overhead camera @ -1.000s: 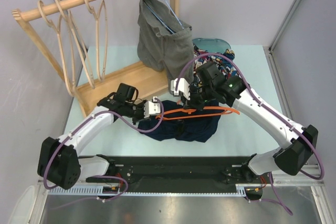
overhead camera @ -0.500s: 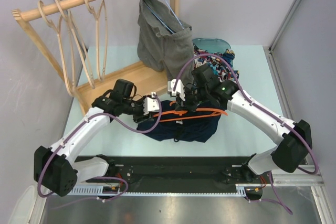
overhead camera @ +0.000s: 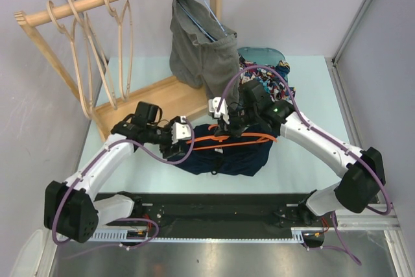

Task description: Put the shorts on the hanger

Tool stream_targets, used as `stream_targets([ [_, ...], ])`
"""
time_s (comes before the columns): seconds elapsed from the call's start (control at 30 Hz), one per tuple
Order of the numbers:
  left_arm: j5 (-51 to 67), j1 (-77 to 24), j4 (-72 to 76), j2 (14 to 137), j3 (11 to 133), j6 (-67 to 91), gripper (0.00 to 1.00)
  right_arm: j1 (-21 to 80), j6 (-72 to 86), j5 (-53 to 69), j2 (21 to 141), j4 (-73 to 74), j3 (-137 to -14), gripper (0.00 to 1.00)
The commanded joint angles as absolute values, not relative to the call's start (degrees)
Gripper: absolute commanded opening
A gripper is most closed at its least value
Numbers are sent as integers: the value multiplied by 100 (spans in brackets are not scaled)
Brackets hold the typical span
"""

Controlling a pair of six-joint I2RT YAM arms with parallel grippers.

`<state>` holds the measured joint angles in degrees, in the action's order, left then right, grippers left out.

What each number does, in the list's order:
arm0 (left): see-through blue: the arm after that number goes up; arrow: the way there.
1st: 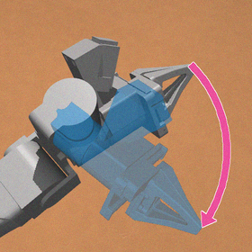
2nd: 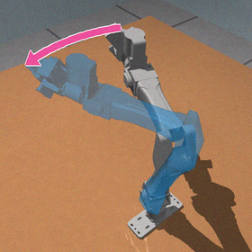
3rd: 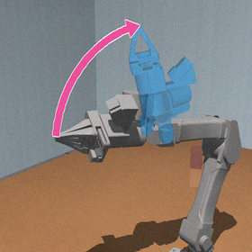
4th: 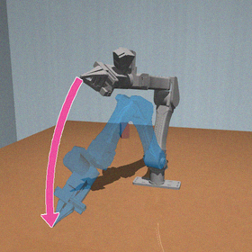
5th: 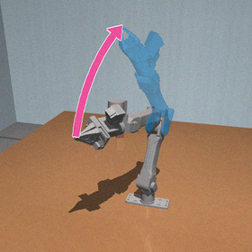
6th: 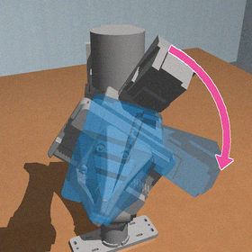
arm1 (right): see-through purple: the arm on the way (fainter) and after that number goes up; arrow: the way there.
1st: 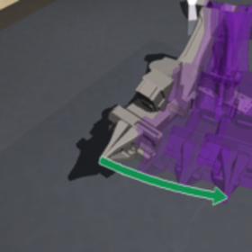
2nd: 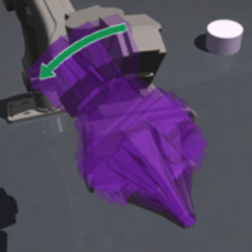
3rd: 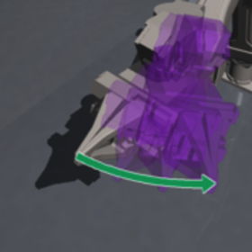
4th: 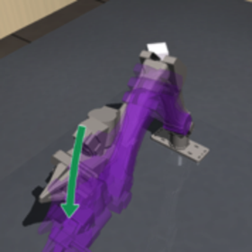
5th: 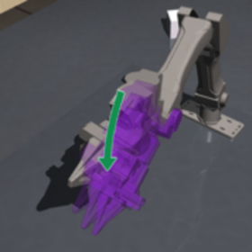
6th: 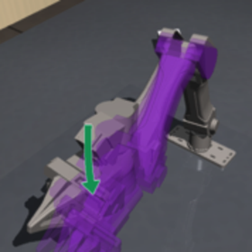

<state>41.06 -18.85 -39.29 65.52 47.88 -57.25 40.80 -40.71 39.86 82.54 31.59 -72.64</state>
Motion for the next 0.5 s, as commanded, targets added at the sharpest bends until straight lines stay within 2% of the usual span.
stream_targets([
  [0.0,4518,-2249,-3349,6741,4843,-5687,76,4122,-4034,4228,8253,2540,-7286,0],
  [0.03,4491,-2302,-3140,6802,4834,-5573,75,4139,-4043,4228,8244,2531,-7295,0],
  [0.1,4439,-2434,-2945,6881,4781,-5450,62,4157,-4025,4193,8227,2531,-7286,0],
  [0.13,4351,-2469,-2857,6917,4764,-5336,52,4166,-4008,4192,8218,2531,-7286,0],
  [0.17,4359,-2478,-2865,7013,4790,-5326,33,4166,-3990,4175,8183,2540,-7286,0],
  [0.23,4351,-2479,-2874,7040,4808,-5178,17,4157,-3929,4070,8148,2540,-7295,0],
  [0.27,4351,-2470,-2891,7005,4808,-5142,4,4140,-3798,4017,8087,2557,-7295,0],
  [0.33,4403,-2400,-2743,6926,4755,-4836,0,4070,-3552,3832,7981,2610,-7286,19],
  [0.4,4438,-2259,-2716,6908,4772,-4676,0,3877,-2975,3649,7770,2733,-7277,46],
  [0.47,4447,-2084,-2707,6926,4825,-4474,0,3684,-2569,3525,7568,2925,-7234,50],
])
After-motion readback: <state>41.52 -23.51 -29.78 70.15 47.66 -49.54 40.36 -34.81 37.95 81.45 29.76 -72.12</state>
